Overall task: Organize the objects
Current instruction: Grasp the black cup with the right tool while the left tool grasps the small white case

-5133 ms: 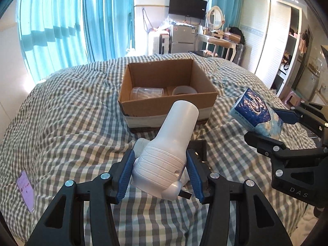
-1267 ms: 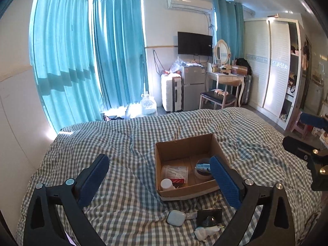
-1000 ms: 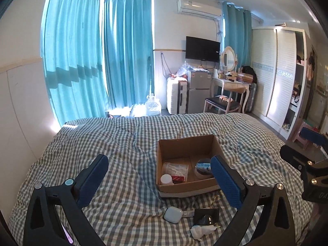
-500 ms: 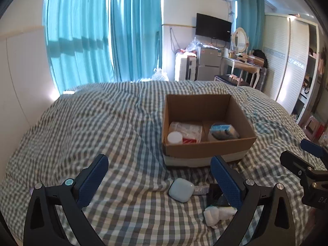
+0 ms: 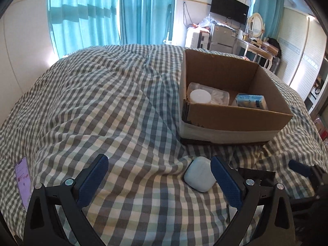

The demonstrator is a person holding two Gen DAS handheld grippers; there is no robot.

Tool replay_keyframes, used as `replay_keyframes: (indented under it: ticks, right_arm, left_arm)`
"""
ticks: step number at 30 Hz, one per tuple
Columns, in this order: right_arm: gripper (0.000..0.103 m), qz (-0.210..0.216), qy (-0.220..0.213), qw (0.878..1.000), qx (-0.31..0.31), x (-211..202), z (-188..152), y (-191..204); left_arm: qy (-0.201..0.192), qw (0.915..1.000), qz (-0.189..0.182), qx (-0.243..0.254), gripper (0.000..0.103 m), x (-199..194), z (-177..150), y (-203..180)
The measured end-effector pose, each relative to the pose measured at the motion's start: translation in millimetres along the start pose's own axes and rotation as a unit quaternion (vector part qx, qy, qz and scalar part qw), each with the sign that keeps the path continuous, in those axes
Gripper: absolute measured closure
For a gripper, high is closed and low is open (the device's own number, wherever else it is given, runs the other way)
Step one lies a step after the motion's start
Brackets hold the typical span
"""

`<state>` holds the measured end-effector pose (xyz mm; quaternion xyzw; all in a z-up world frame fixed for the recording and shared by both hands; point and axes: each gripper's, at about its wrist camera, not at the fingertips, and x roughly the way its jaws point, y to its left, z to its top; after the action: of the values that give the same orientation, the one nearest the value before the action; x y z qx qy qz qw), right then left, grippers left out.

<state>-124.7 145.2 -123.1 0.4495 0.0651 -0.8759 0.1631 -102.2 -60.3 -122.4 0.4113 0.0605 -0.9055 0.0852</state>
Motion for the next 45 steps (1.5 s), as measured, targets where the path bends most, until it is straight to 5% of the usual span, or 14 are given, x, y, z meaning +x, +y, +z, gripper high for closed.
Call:
replay_keyframes:
  ticks: [7,11,22,27,32,40,45]
  right_arm:
    - [0.006,-0.004,0.044,0.999,-0.017,36.2,-10.3,16.1]
    - [0.036,0.013,0.048,0.999,-0.015,37.6,-14.8,15.9]
    - [0.068,0.015,0.009,1.0,0.009,-3.7,-15.0,-6.5]
    - [0.07,0.006,0.0,1.0,0.01,-13.5,-8.7,-15.2]
    - [0.07,-0.054,-0.015,0.998,0.005,-17.7,-2.2,-27.9]
    - [0.07,-0.047,0.014,0.999,0.001,2.0,-8.1,-36.8]
    - [0.064,-0.053,0.032,0.998,-0.013,11.1,-12.6,-30.6]
  left_arm:
    - [0.017,0.9999,0.0,0.002,0.001,13.5,-2.3,1.5]
    - [0.024,0.9997,0.006,0.006,0.001,17.6,-3.0,-0.1]
    - [0.042,0.9966,-0.011,0.07,0.001,23.4,-7.4,-39.0]
    - [0.057,0.9912,-0.012,0.119,0.001,38.9,-15.3,-66.6]
    - [0.082,0.99,-0.029,0.11,0.002,59.8,-16.1,-69.1]
    - [0.108,0.9871,-0.051,0.107,0.041,73.1,-17.8,-69.1]
    - [0.116,0.9856,-0.061,0.107,0.043,74.1,-17.4,-68.1]
